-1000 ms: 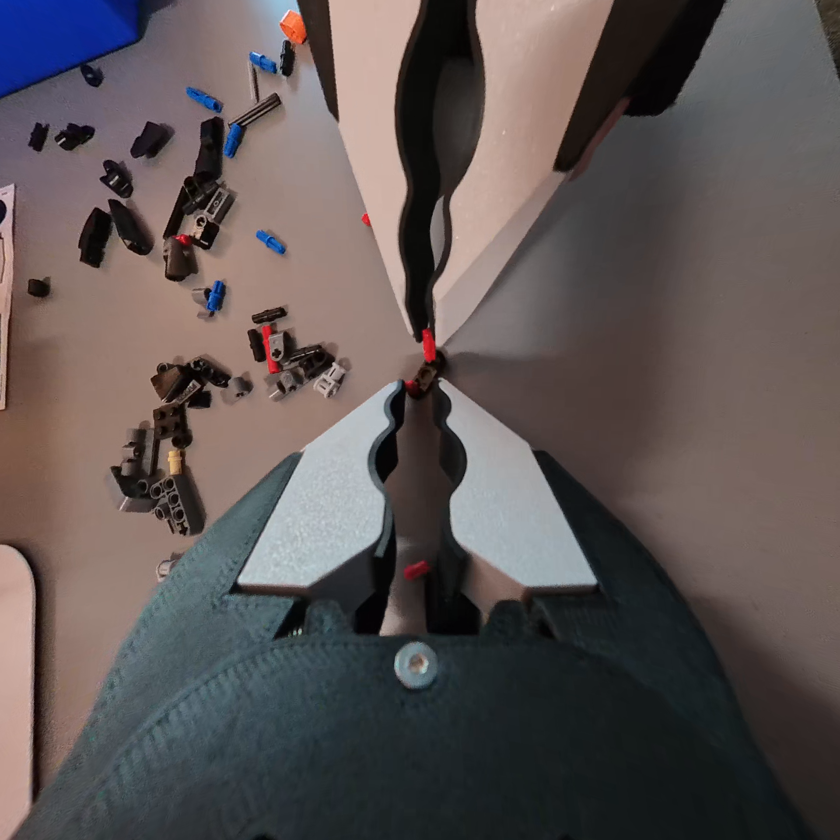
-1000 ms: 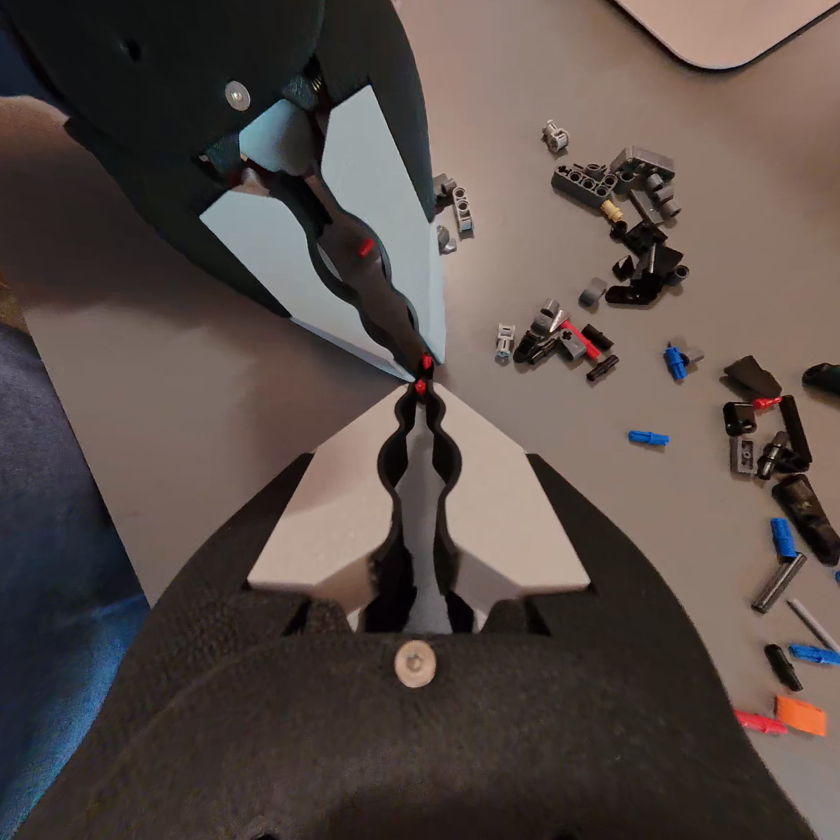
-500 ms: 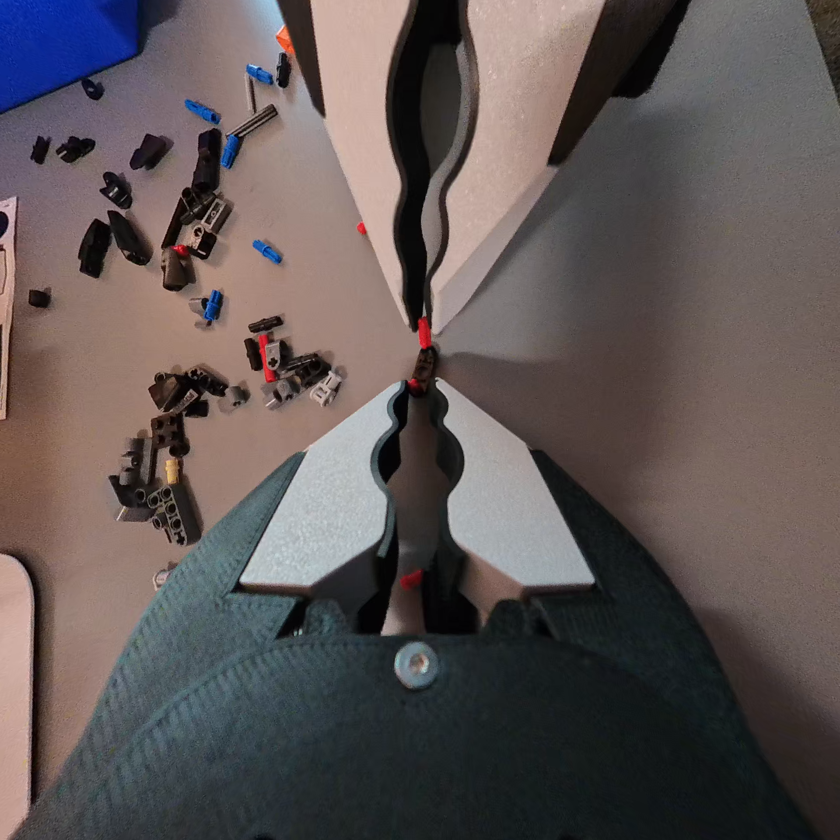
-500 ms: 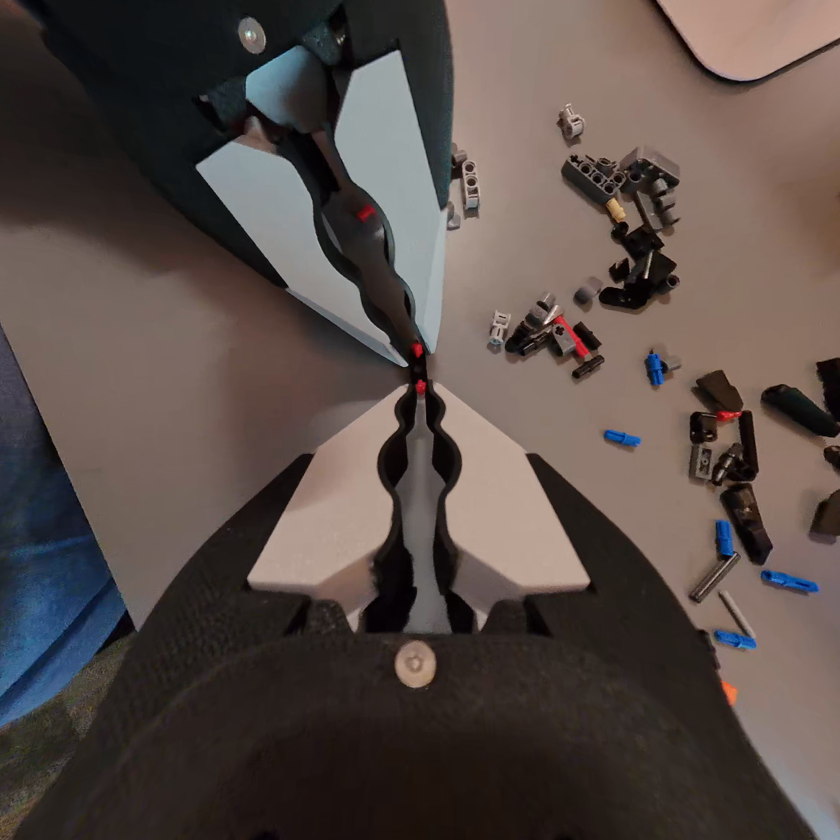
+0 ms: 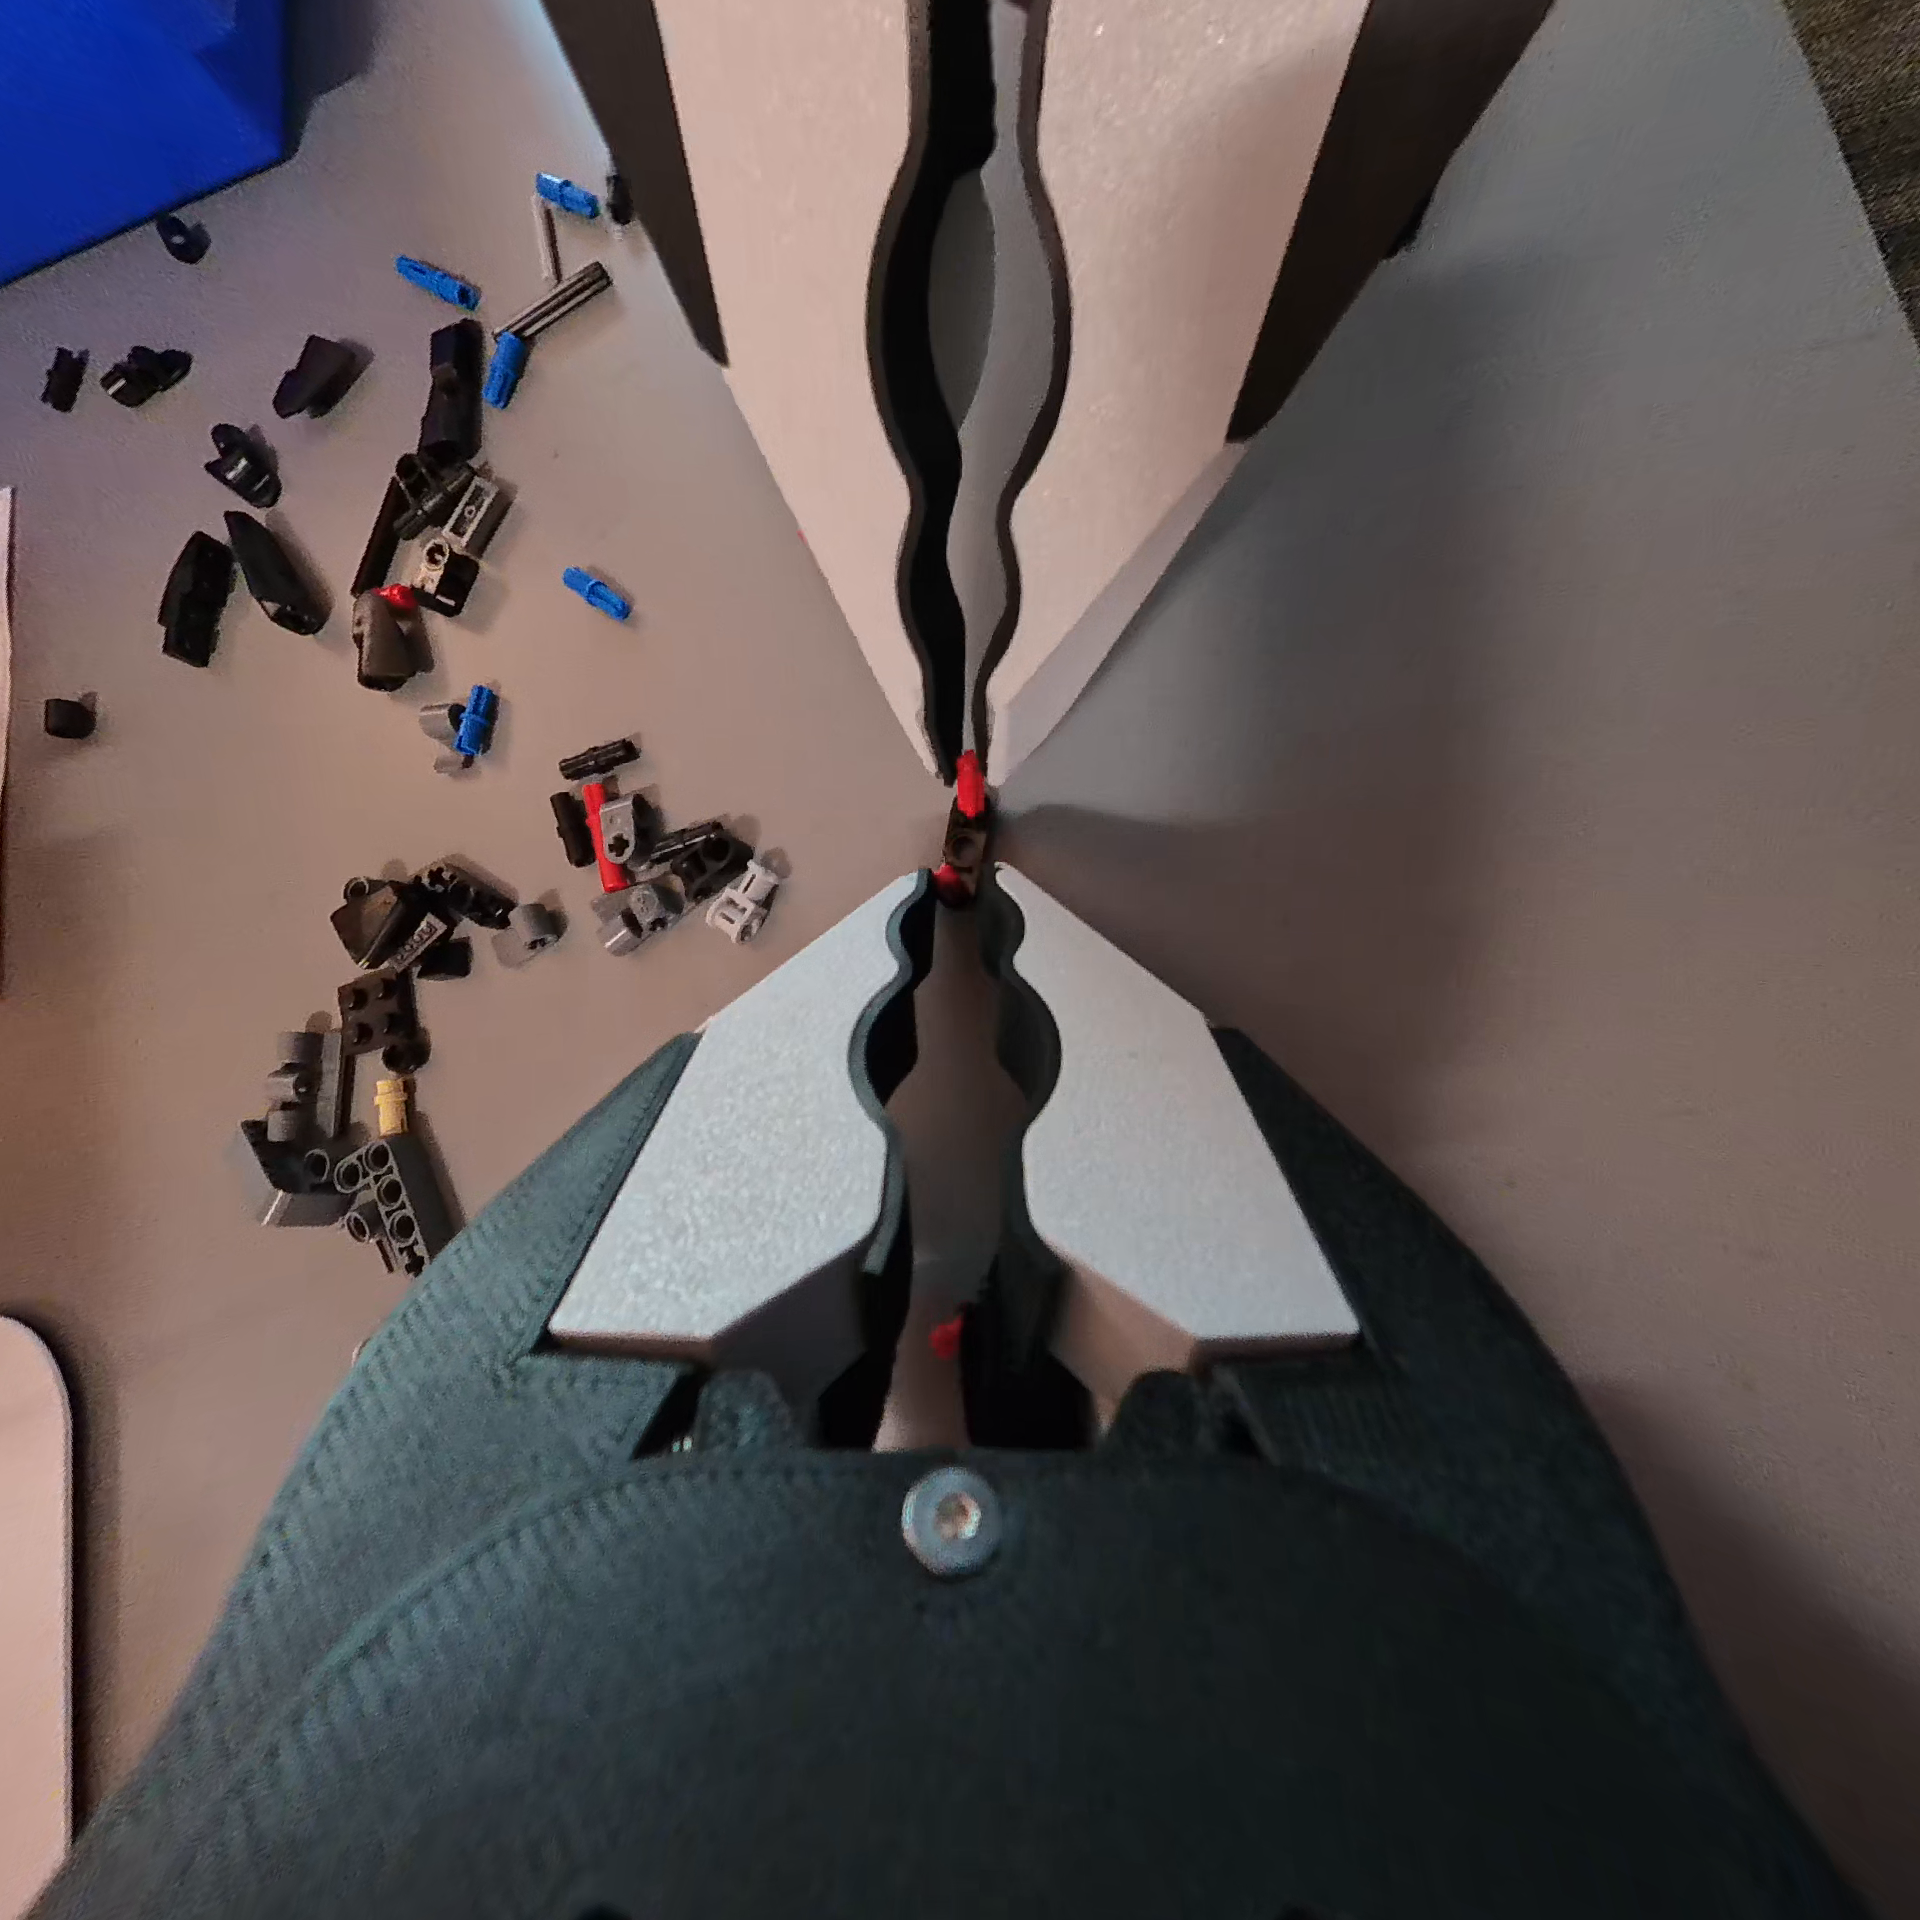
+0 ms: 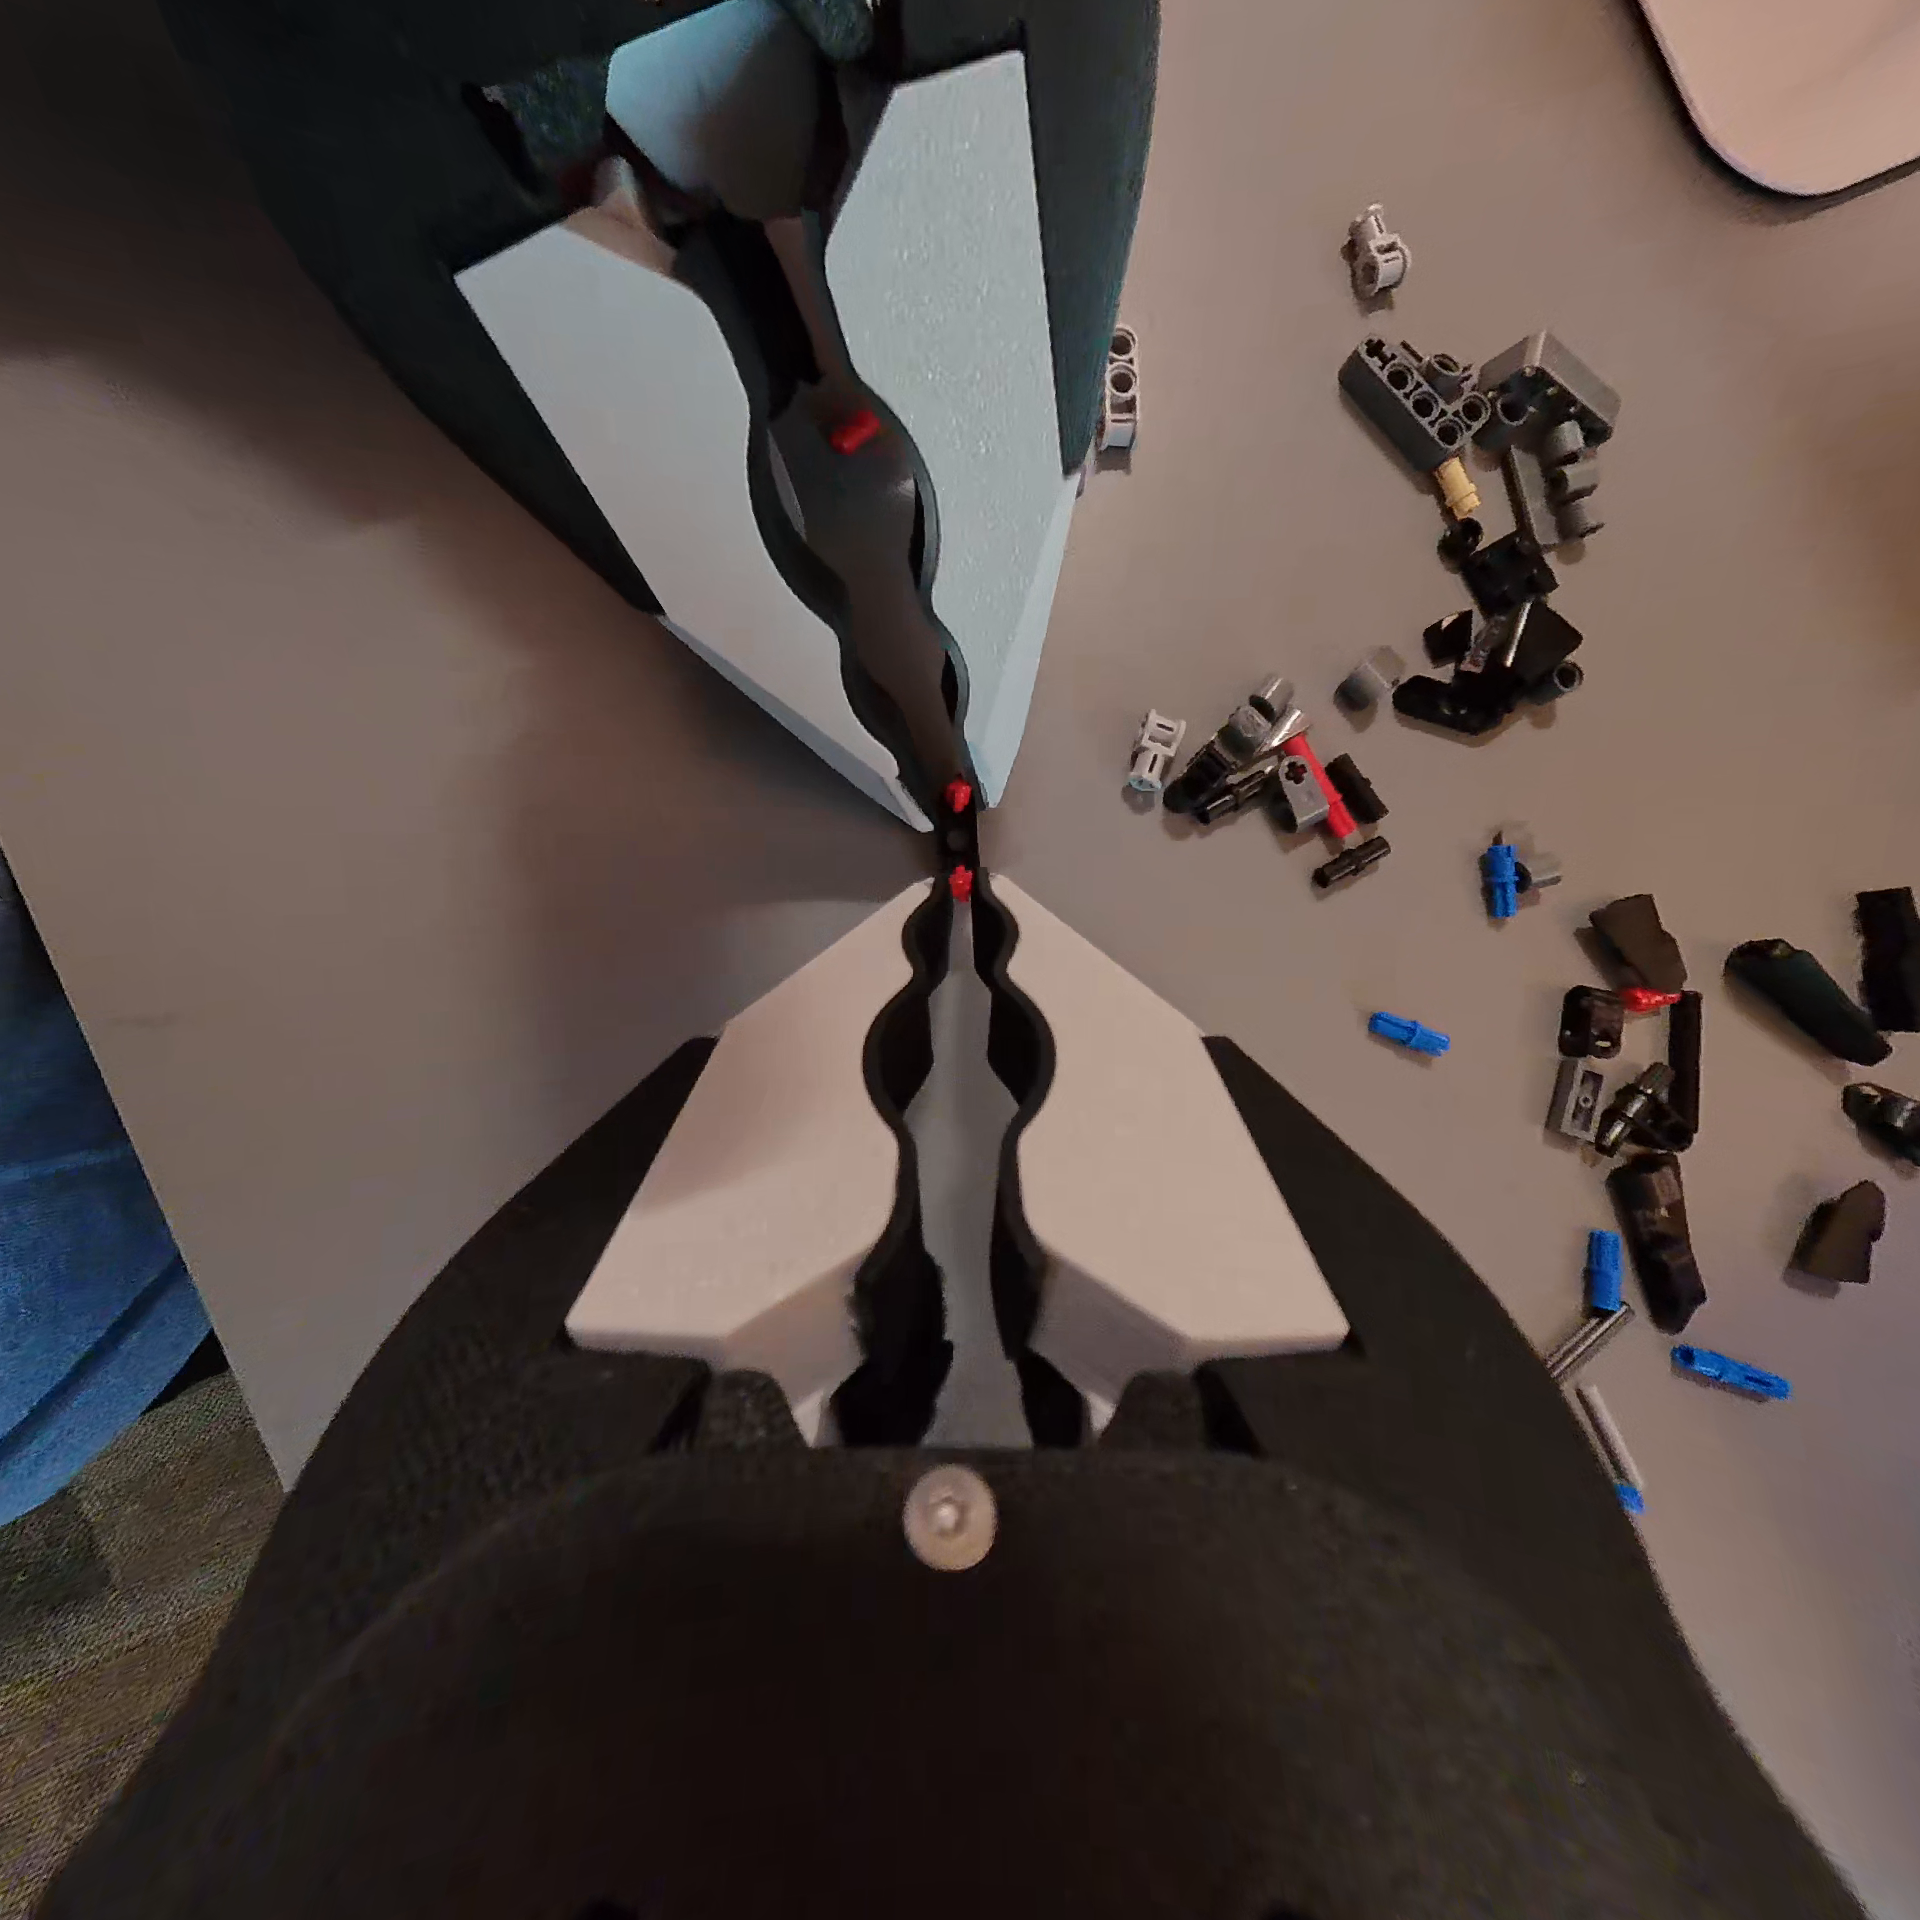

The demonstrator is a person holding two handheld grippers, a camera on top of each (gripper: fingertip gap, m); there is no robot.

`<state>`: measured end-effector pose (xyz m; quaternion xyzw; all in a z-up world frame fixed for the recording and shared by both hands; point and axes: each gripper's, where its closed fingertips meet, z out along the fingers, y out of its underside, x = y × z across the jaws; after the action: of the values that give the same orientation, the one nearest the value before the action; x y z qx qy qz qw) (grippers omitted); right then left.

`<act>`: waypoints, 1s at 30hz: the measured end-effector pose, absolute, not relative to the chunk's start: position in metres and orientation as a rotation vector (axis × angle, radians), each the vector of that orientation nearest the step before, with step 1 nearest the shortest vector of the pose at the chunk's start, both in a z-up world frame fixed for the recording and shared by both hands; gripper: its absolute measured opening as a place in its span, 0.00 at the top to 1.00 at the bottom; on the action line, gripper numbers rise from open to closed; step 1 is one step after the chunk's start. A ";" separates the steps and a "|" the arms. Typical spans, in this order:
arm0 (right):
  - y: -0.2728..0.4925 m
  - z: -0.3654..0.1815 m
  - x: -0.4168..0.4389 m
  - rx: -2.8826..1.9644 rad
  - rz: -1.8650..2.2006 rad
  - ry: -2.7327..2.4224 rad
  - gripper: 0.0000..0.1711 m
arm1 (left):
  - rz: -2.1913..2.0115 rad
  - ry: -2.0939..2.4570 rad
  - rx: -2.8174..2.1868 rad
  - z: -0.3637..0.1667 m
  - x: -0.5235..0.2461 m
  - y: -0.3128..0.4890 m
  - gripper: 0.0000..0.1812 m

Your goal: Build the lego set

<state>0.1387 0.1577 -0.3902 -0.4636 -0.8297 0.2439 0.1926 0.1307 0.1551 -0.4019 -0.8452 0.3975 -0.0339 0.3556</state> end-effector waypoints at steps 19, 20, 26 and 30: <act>0.157 -0.391 0.135 -1.354 0.580 -2.417 1.00 | -0.123 1.026 -2.163 -0.402 0.132 0.153 0.97; 0.158 -0.392 0.136 -1.361 0.578 -2.422 1.00 | -0.123 1.027 -2.162 -0.402 0.132 0.153 0.97; 0.157 -0.392 0.135 -1.352 0.555 -2.451 1.00 | -0.134 1.036 -2.156 -0.402 0.132 0.152 0.96; 0.158 -0.392 0.135 -1.356 0.567 -2.469 1.00 | -0.144 1.035 -2.154 -0.402 0.133 0.152 0.97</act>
<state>0.1346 0.1578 -0.3922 -0.4678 -0.8515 0.1957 0.1338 0.1325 0.1522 -0.4023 -0.8377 0.4024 -0.0560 0.3649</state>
